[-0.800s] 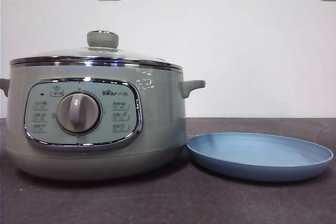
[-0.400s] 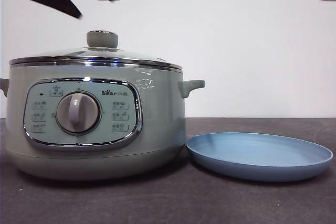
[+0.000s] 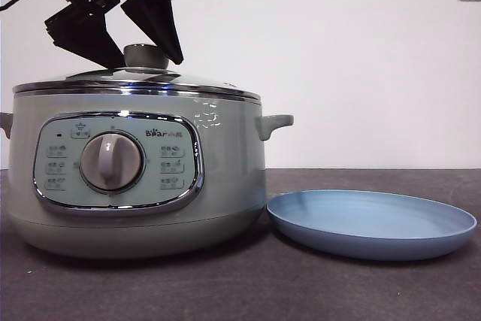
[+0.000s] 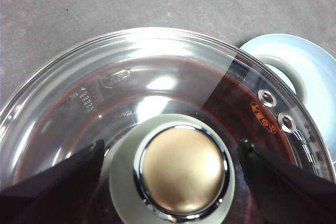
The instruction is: Take the pumpkin out from the steamer,put the pumpkin in the blue plate,close the lid
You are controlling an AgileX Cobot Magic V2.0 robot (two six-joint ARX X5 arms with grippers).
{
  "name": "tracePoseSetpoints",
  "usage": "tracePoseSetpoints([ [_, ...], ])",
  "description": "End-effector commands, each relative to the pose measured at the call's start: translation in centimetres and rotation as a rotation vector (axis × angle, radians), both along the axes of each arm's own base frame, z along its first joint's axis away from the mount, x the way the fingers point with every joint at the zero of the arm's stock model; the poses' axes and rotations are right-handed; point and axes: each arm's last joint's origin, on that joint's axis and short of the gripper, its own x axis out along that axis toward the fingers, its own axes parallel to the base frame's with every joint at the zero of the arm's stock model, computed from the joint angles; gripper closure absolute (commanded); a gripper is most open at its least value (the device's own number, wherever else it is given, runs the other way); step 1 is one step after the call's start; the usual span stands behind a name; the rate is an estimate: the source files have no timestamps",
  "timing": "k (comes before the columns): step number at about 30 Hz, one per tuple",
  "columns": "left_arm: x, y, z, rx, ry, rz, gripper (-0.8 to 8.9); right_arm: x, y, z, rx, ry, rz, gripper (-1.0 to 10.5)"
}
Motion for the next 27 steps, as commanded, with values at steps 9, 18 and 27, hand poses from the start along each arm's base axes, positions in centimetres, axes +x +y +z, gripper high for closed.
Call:
tracePoseSetpoints([
  [9,0.0,-0.2,-0.2,0.024,-0.004,-0.027,8.22,0.1,0.0,0.1,-0.008,-0.008,0.003,5.4],
  [18,-0.6,0.3,1.6,0.022,-0.069,0.002,8.22,0.5,0.1,-0.2,-0.009,0.014,0.003,5.4],
  [27,-3.9,2.1,8.6,-0.022,-0.281,0.043,8.22,1.4,0.9,-0.2,-0.005,-0.005,0.051,5.4],
])
